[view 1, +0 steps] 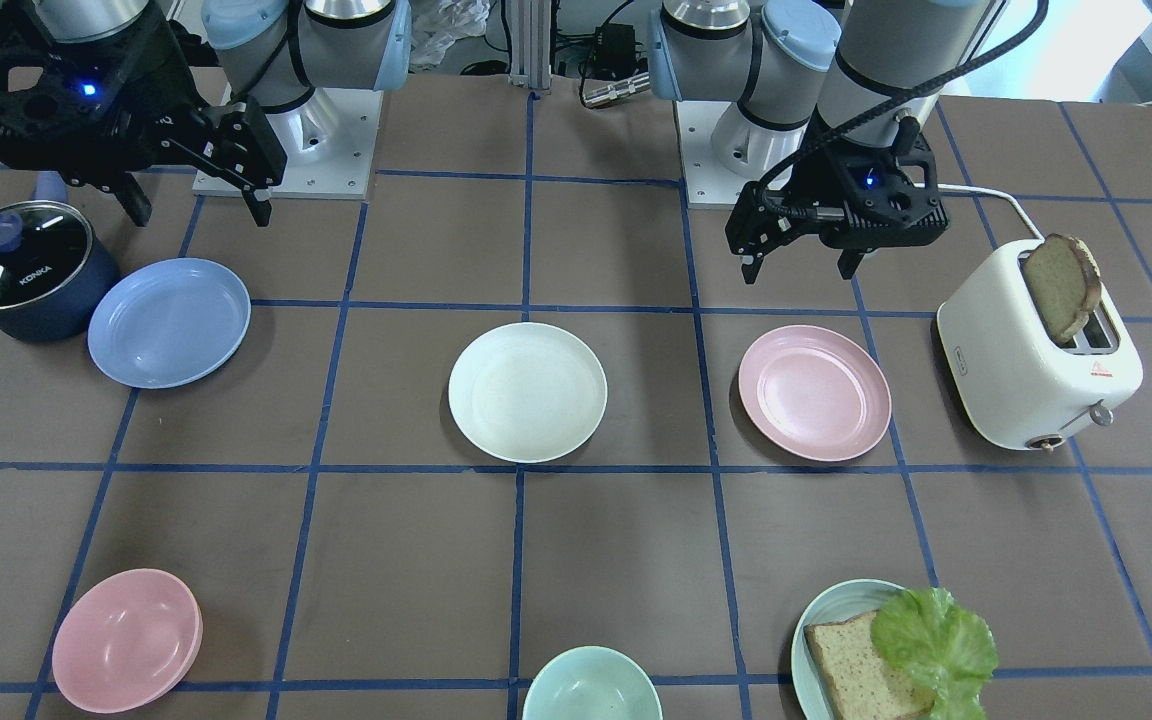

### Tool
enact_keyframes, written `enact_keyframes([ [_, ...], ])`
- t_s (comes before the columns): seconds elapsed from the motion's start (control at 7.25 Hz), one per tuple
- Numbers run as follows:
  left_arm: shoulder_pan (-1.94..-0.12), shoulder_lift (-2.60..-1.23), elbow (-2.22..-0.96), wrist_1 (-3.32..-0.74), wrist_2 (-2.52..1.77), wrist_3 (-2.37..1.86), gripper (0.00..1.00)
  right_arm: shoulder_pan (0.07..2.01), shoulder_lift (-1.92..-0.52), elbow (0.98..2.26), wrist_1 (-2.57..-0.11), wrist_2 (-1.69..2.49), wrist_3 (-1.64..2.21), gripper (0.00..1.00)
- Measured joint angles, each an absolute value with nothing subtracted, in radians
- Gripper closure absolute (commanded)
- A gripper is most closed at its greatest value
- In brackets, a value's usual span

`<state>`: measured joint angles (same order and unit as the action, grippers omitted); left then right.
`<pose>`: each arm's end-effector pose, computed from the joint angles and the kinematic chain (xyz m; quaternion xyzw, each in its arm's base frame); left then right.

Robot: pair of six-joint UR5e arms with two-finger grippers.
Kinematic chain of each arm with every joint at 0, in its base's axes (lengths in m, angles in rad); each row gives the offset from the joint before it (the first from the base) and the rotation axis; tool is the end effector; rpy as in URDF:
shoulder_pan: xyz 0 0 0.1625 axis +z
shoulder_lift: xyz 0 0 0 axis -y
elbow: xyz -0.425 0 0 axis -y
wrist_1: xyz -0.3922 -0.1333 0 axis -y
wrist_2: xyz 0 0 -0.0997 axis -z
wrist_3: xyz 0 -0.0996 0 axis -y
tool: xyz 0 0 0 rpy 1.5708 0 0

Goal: Stack three plates with pink and blue
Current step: 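Lower the left gripper toward the rim of the pink plate, then close the left gripper on the pink plate's rim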

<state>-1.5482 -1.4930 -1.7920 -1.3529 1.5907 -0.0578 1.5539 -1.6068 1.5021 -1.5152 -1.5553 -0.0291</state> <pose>-0.1208 -0.4648 0.4383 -0.0405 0.9984 -0.0374 0.0093 0.1267 -0.4814 0.5336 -0.0063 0.9996 -0.0247 0.0072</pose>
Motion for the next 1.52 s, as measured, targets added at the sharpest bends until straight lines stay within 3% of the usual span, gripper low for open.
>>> enact_keyframes([
  [0.28,-1.524,-1.504,-1.949,-1.133,1.593,-0.062,0.02,1.554,-1.606,1.501,-1.515,-1.555,-0.029,0.0],
  [0.69,-1.519,-1.531,-2.101,-0.953,1.602,-0.055,0.22,1.554,-1.605,1.501,-1.514,-1.556,-0.029,0.0],
  [0.83,-1.519,-1.541,-2.123,-0.944,1.608,-0.056,0.41,1.554,-1.606,1.502,-1.514,-1.557,-0.029,0.0],
  [1.52,-1.519,-1.619,-2.175,-0.873,1.657,-0.069,0.41,1.554,-1.607,1.505,-1.514,-1.557,-0.029,0.0],
])
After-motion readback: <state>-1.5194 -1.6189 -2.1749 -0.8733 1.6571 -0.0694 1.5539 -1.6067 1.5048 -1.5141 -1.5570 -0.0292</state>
